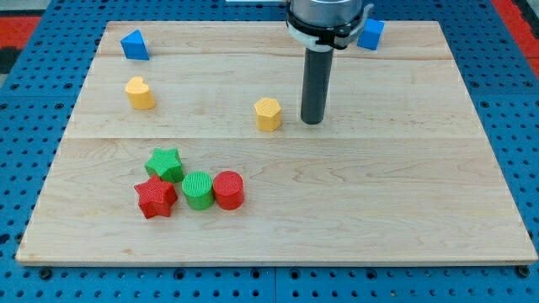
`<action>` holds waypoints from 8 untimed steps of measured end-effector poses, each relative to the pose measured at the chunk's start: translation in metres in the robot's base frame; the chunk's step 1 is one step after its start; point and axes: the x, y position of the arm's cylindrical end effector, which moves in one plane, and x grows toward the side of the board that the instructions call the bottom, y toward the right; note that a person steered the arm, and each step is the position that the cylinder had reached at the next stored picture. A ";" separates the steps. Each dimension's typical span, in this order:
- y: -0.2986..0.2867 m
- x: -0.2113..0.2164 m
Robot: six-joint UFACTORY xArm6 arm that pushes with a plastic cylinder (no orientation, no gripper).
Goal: Push the yellow hexagon into the yellow heart
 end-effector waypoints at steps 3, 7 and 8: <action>-0.119 -0.015; -0.174 -0.025; -0.218 -0.054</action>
